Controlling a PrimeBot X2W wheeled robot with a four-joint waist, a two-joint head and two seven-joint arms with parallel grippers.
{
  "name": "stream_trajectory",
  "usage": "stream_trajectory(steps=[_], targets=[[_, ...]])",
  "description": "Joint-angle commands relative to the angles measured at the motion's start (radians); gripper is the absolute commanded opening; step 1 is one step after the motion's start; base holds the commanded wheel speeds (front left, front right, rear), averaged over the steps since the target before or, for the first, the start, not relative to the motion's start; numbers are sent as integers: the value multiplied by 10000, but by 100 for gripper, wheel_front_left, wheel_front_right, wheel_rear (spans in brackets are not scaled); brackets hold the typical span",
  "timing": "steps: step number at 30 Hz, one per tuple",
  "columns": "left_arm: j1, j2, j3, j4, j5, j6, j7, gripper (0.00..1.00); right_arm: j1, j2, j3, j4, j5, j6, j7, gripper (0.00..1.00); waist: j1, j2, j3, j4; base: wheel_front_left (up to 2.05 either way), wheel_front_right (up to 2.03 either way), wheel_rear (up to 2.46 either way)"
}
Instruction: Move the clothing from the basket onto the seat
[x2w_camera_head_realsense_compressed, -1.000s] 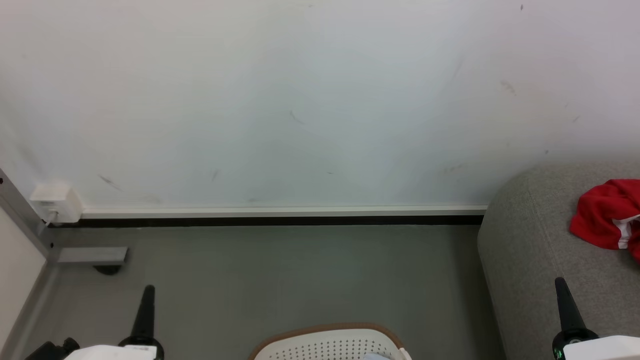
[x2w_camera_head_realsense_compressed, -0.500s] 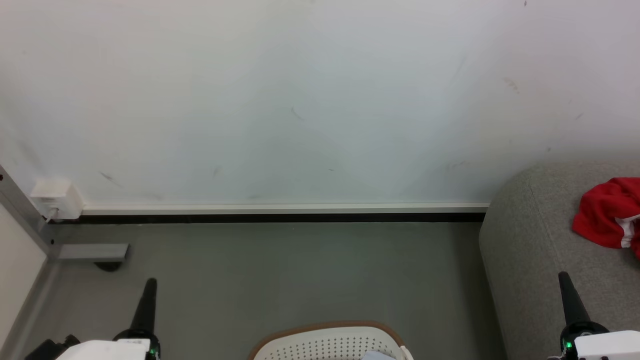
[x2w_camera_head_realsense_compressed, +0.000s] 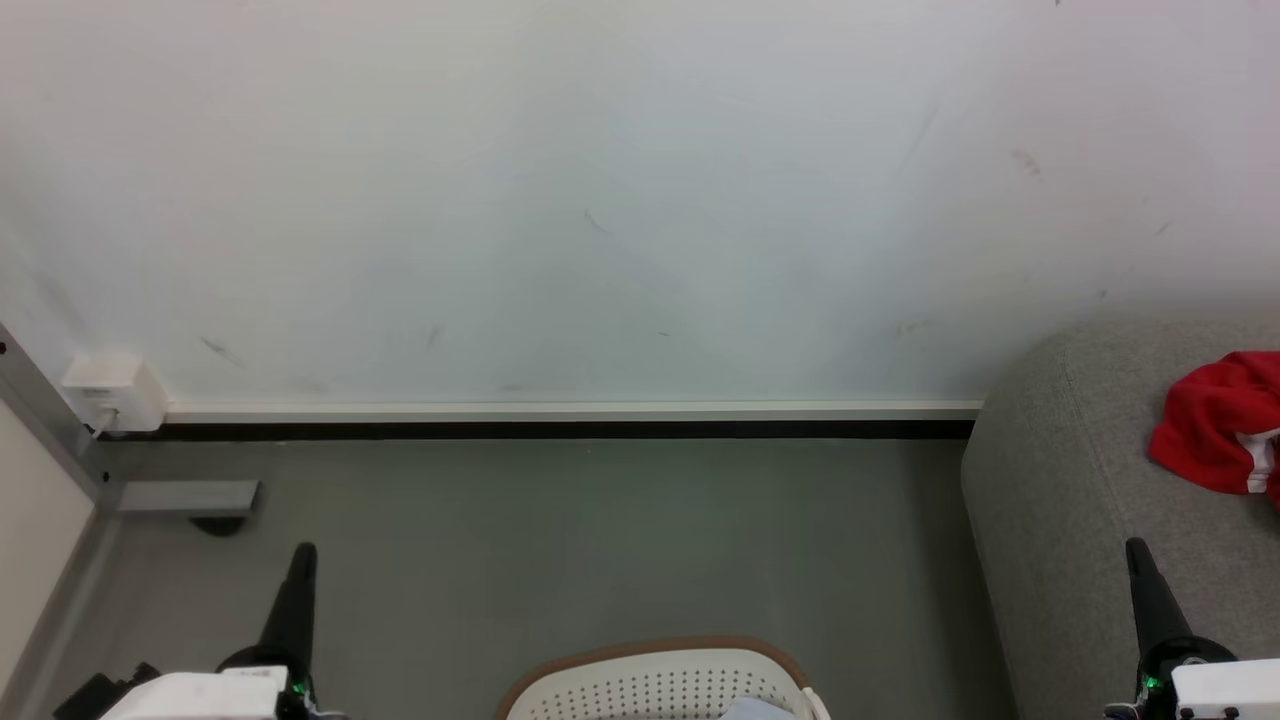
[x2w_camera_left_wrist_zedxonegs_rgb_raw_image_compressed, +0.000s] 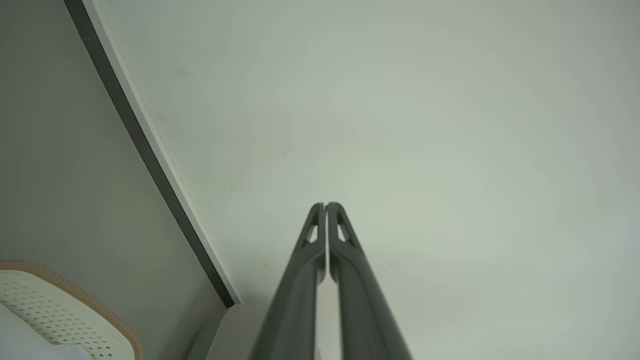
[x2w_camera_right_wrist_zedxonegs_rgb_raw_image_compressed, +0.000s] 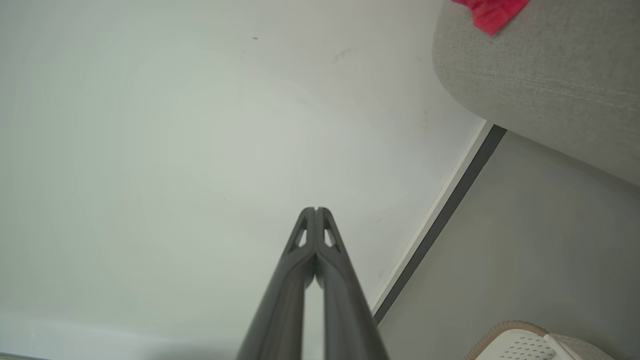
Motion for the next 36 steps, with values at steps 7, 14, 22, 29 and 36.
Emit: stream_trajectory(steps=[7, 14, 22, 29, 36], targets=[[-181, 29, 27, -141, -699, 22, 195, 0, -224, 3, -157, -89, 588, -20, 152, 0, 0, 0, 45, 17, 0, 0, 0], [-212, 20, 34, -195, -1184, 38, 338, 0, -230, 25, -239, -100, 1064, -20, 274, 0, 0, 0, 90, 32, 0, 0, 0], [-253, 9, 36, -255, -1722, 33, 478, 0, -265, 46, -321, -115, 1572, -22, 398, 0, 0, 0, 141, 51, 0, 0, 0], [-264, 2, 40, -279, -2026, 45, 558, 0, -286, 49, -356, -125, 1784, -23, 446, 0, 0, 0, 171, 61, 0, 0, 0], [-263, 3, 40, -279, -2026, 45, 558, 0, -283, 31, -332, -127, 1805, -23, 426, 0, 0, 0, 171, 61, 0, 0, 0]])
